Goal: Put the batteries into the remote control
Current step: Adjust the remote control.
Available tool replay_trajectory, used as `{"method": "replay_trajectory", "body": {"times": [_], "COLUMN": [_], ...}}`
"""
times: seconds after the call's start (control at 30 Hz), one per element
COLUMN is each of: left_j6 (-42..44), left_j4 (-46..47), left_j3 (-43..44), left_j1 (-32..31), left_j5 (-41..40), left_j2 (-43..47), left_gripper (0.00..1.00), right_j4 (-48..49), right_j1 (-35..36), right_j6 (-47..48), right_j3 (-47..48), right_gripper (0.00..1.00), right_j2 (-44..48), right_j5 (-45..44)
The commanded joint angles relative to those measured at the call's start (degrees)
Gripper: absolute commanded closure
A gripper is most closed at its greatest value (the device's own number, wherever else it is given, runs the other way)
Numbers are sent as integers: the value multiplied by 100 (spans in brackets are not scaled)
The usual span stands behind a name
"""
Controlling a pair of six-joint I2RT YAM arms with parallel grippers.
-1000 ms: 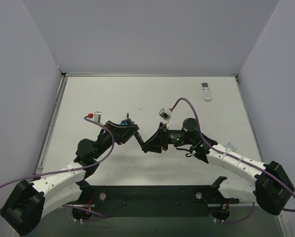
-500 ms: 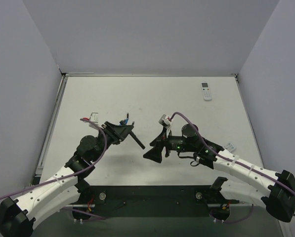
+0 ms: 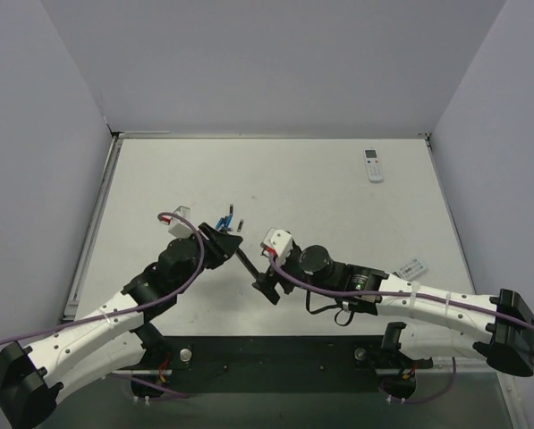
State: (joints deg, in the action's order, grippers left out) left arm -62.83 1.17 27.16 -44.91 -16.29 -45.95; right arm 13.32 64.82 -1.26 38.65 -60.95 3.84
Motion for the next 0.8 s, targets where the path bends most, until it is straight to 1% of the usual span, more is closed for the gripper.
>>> {"method": "replay_trajectory", "body": {"times": [0.0,0.07,0.2,0.33,0.37,0.4,0.43,0.5,0.53,0.6,0.63,0.67,0.7,0.73,0.77], "left_j6": [-80,-81,-89,-98,-98,-98,-107,-98,-98,-89,-72,-2,42,86,121], "left_j4": [24,59,76,138,164,182,191,208,217,226,252,331,392,471,594], "left_j3": [334,325,325,282,264,255,238,229,211,185,167,106,62,27,-78], "left_j1": [-106,-124,-159,-177,-185,-194,-185,-194,-203,-203,-194,-194,-194,-194,-194], "left_j5": [-286,-339,-366,-401,-410,-410,-410,-410,-410,-410,-410,-410,-410,-418,-418], "left_j2": [-1,-1,-10,7,8,16,16,43,43,104,122,165,235,280,332], "left_gripper": [100,100,100,100,100,100,100,100,100,100,100,96,89,69,61], "right_j4": [188,285,513,654,654,663,663,698,707,707,689,689,637,610,575], "right_j1": [259,268,321,321,321,321,312,321,321,321,321,321,321,312,304], "right_j6": [425,381,223,135,126,126,134,-41,-67,-138,-181,-217,-252,-287,-314], "right_j3": [336,406,459,494,520,546,582,591,599,582,582,582,582,582,573], "right_gripper": [24,27,30,40,44,47,52,59,67,77,86,90,94,100,100], "right_j2": [-408,-584,-971,-1217,-1270,-1375,-1419,-1490,-1490,-1447,-1420,-1394,-1324,-1280,-1244], "right_j5": [-937,-902,-998,-1165,-1175,-1166,-1157,-1105,-1069,-1034,-1025,-1034,-1034,-1043,-1060]}}
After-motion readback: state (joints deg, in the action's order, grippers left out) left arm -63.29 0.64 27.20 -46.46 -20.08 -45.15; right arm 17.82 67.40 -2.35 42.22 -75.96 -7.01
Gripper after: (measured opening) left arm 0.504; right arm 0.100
